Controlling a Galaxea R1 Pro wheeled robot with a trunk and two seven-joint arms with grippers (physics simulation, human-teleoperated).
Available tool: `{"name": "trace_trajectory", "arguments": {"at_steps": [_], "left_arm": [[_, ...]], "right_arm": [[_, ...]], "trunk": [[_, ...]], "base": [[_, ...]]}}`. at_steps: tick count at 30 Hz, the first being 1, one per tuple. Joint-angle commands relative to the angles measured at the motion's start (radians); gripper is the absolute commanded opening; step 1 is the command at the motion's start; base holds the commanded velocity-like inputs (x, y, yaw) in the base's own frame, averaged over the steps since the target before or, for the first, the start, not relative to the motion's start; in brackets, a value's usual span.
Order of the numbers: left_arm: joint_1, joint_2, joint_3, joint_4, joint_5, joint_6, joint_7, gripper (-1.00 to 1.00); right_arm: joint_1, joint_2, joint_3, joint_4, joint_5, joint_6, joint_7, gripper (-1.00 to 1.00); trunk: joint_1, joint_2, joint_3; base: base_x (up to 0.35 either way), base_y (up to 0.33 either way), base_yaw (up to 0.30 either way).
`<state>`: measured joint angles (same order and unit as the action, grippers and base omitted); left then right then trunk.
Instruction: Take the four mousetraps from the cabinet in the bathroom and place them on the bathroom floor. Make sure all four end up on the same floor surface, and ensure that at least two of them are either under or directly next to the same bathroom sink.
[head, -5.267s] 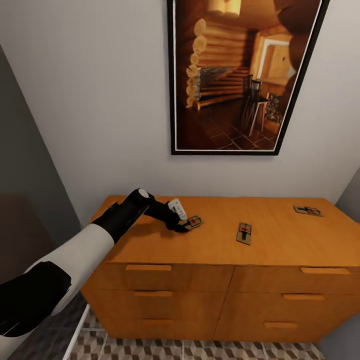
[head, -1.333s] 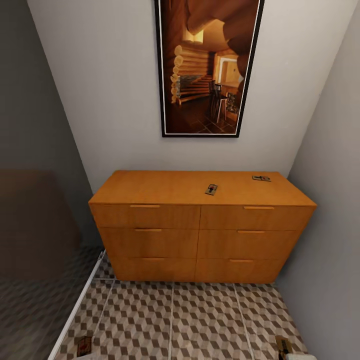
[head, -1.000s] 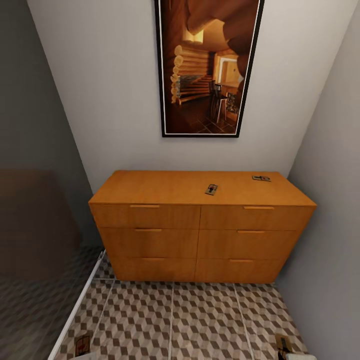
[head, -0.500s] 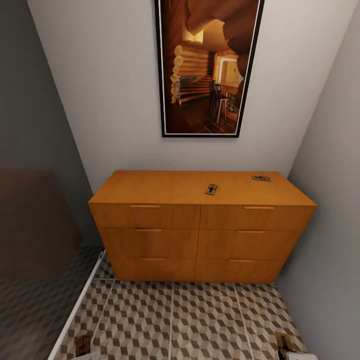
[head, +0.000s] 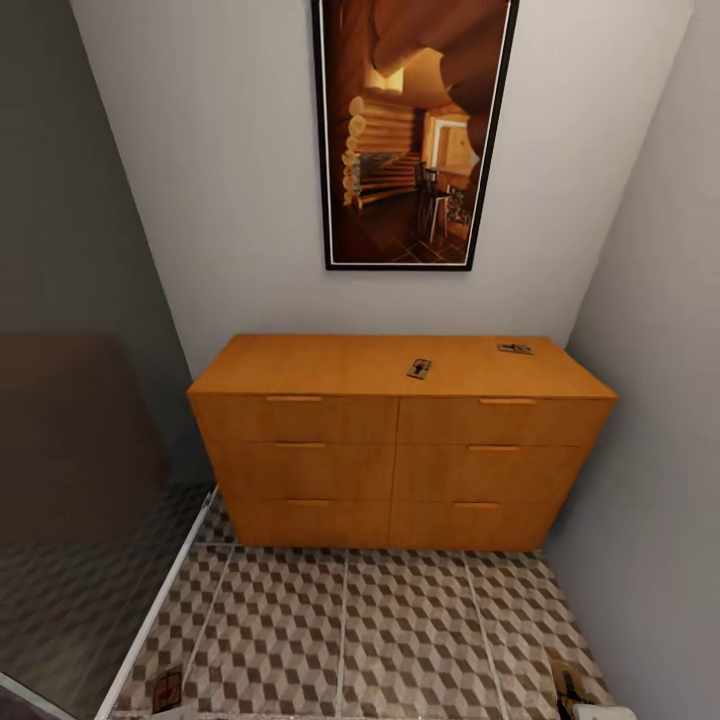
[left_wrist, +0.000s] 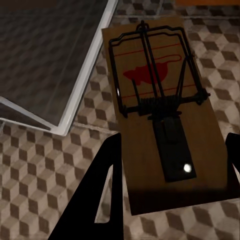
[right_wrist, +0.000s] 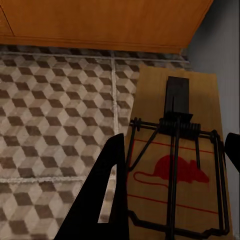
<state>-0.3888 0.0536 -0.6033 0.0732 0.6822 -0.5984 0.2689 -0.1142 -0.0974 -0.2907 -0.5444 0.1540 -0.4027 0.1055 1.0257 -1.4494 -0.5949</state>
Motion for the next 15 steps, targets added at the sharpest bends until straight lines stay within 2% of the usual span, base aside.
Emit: {"name": "trace_trajectory", "arguments": {"at_steps": [1, 15], "left_arm": [[-0.001, -0.001, -0.006, 0.002, -0.006, -0.001, 0.009, -1.0], [-0.001, -0.001, -0.006, 0.002, -0.006, 0.0, 0.008, -1.0]], "right_arm": [[-0.001, 0.001, -0.008, 0.0, 0.009, -0.004, 0.008, -1.0], [-0.001, 0.002, -0.008, 0.002, 0.009, -0.004, 0.007, -1.0]], "trunk": [[-0.001, -0.001, -0.001], [-0.001, -0.001, -0.001]], "base": [[-0.329, 0.0, 0.0], [-0.328, 0.0, 0.005]]}}
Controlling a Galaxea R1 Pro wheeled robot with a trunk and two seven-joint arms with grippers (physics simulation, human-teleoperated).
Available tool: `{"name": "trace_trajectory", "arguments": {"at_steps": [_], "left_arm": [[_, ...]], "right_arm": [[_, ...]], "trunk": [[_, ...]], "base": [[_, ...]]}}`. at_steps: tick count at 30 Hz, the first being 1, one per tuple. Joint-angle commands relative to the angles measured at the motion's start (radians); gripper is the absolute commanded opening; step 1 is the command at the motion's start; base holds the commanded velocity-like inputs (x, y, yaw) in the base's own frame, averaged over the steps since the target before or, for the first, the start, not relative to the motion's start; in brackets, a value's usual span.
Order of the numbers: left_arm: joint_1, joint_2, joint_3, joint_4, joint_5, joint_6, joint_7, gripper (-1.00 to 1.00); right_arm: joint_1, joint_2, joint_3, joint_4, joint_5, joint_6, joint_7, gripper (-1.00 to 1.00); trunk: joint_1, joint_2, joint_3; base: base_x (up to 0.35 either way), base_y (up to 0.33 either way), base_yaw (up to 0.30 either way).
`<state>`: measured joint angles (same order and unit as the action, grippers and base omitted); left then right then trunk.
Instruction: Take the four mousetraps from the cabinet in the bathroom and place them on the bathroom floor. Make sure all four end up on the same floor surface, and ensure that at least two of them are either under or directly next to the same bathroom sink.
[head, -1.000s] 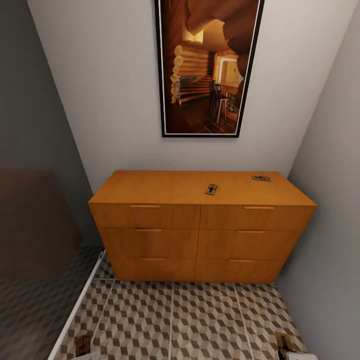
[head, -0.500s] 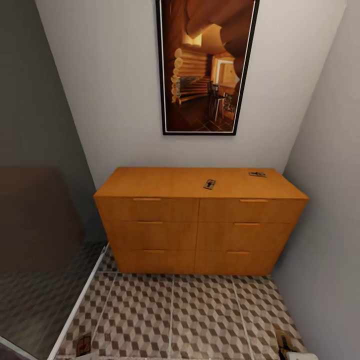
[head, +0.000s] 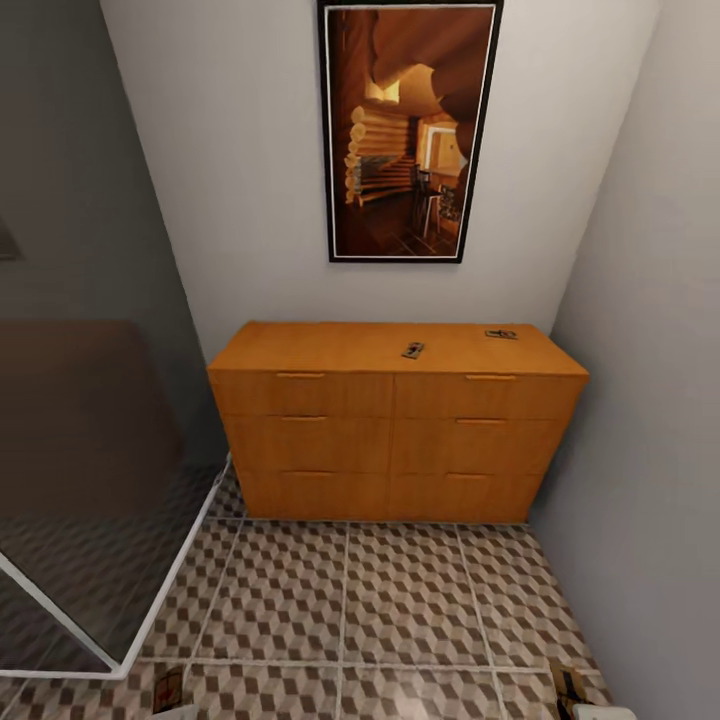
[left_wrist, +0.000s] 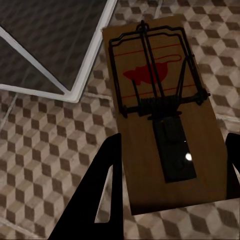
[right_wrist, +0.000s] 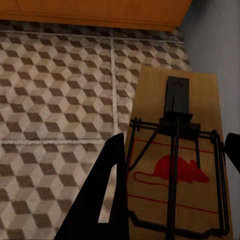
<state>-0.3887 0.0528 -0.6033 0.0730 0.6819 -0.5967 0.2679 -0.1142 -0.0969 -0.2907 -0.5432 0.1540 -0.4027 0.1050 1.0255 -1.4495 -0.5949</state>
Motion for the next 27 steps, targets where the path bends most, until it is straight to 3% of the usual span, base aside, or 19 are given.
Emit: {"name": "trace_trajectory", "arguments": {"at_steps": [1, 27], "left_arm": [[-0.001, -0.001, -0.006, 0.002, -0.006, -0.002, 0.008, -1.0], [-0.001, -0.012, -0.006, 0.004, -0.006, 0.0, 0.008, -1.0]], "right_arm": [[-0.001, 0.001, -0.008, 0.001, 0.009, -0.004, 0.008, -1.0], [-0.001, 0.001, -0.008, 0.002, 0.009, -0.004, 0.007, -1.0]], "trunk": [[-0.001, -0.001, -0.001], [-0.001, -0.001, -0.001]], "base": [[-0.134, 0.0, 0.139], [-0.007, 0.0, 0.232]]}}
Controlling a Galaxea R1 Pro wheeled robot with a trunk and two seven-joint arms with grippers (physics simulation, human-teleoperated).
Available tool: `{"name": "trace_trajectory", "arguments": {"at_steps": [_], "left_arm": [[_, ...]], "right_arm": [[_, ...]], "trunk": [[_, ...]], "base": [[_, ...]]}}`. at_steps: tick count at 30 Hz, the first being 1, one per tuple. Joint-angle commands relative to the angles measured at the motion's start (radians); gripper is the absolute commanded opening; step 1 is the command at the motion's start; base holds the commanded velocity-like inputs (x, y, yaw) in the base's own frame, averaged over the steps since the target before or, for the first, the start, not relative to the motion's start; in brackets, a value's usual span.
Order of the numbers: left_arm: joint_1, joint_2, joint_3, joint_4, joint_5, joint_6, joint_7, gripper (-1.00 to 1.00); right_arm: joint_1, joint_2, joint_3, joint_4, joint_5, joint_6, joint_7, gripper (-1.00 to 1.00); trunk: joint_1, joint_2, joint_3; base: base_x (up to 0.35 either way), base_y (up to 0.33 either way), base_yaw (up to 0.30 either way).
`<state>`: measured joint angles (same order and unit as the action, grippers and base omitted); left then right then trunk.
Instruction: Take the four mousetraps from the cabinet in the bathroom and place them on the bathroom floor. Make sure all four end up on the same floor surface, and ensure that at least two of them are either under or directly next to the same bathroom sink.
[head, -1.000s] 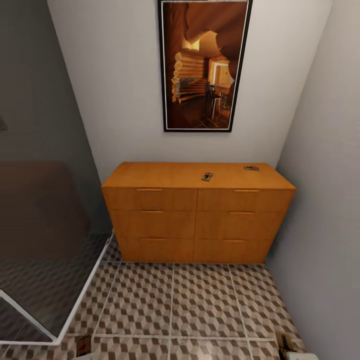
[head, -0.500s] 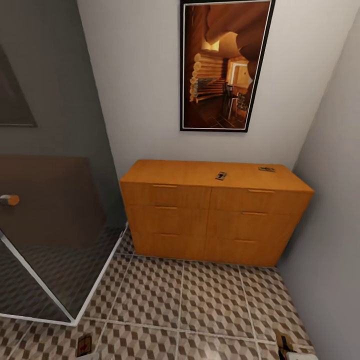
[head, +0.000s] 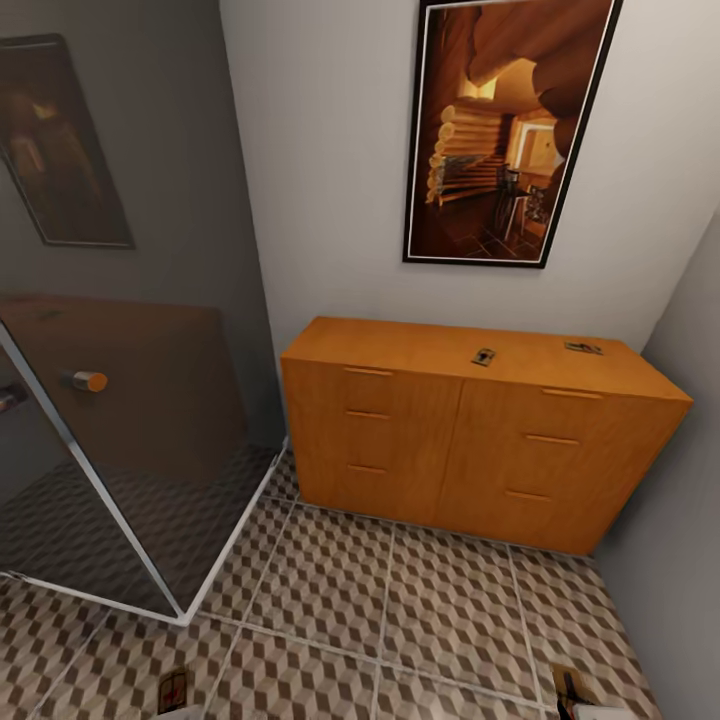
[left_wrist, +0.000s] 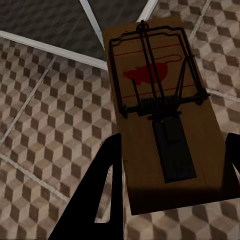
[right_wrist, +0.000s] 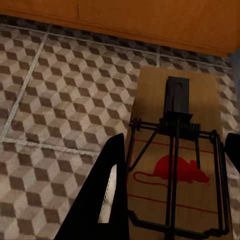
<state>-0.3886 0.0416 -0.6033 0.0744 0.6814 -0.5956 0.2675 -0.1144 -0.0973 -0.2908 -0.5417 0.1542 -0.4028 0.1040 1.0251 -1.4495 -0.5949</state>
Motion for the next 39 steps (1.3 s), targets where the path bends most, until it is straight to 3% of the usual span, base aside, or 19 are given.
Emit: {"name": "trace_trajectory", "arguments": {"at_steps": [1, 39], "left_arm": [[-0.001, -0.001, -0.006, 0.002, -0.005, -0.001, 0.009, -1.0], [-0.001, -0.002, -0.006, 0.002, -0.006, 0.0, 0.009, -1.0]], "right_arm": [[-0.001, 0.001, -0.008, 0.0, 0.008, -0.004, 0.008, -1.0], [-0.001, 0.002, -0.006, 0.002, 0.01, -0.004, 0.008, -1.0]], "trunk": [[0.0, 0.0, -0.001], [0.0, 0.0, -0.001]], "base": [[0.0, 0.0, 0.238], [0.0, 0.0, 0.244]]}}
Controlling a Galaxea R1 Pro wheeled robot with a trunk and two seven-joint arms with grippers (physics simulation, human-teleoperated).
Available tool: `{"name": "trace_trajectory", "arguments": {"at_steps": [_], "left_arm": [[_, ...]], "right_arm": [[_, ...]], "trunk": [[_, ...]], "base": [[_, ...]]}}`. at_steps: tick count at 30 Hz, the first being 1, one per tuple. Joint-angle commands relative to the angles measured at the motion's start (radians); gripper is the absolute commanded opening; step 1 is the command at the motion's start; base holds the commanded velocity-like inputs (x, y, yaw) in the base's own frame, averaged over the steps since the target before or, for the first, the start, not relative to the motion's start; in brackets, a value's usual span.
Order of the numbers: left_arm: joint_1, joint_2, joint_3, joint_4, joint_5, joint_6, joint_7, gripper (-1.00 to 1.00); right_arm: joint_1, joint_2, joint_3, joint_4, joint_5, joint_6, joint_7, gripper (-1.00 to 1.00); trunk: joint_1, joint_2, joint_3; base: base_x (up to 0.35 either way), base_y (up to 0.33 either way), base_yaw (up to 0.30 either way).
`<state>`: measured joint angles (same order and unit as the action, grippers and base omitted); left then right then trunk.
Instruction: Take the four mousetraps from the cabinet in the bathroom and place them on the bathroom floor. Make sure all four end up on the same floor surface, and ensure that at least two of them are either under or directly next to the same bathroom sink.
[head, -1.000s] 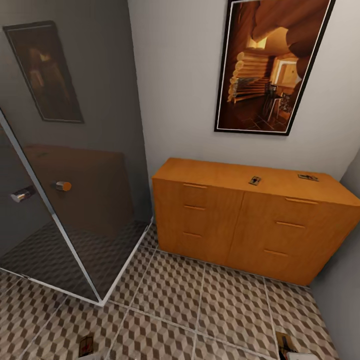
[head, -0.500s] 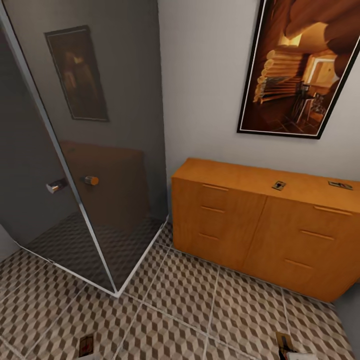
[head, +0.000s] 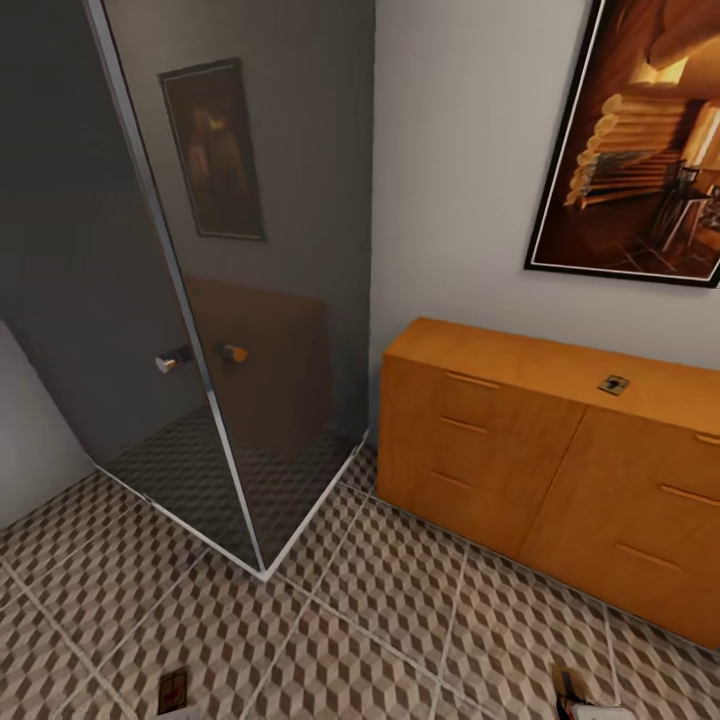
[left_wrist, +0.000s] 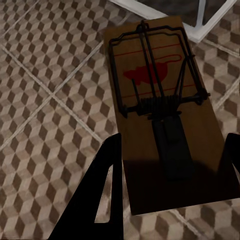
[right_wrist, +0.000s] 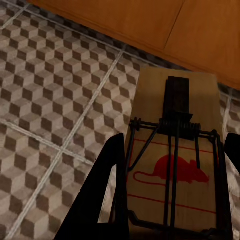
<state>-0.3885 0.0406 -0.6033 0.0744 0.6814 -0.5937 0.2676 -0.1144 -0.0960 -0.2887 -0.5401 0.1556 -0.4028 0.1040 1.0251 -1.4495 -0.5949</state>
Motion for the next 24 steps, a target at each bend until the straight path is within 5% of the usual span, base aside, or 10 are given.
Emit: {"name": "trace_trajectory", "arguments": {"at_steps": [1, 24], "left_arm": [[-0.001, -0.001, -0.006, 0.002, -0.006, -0.002, 0.009, -1.0], [-0.001, 0.001, -0.006, 0.002, -0.005, -0.002, 0.009, -1.0]], "right_arm": [[-0.001, 0.001, -0.009, 0.0, 0.009, -0.004, 0.008, -1.0], [-0.001, 0.001, -0.008, 0.002, 0.009, -0.004, 0.008, -1.0]], "trunk": [[0.0, 0.0, -0.001], [0.0, 0.0, -0.001]], "base": [[0.0, 0.0, 0.249], [0.0, 0.0, 0.25]]}}
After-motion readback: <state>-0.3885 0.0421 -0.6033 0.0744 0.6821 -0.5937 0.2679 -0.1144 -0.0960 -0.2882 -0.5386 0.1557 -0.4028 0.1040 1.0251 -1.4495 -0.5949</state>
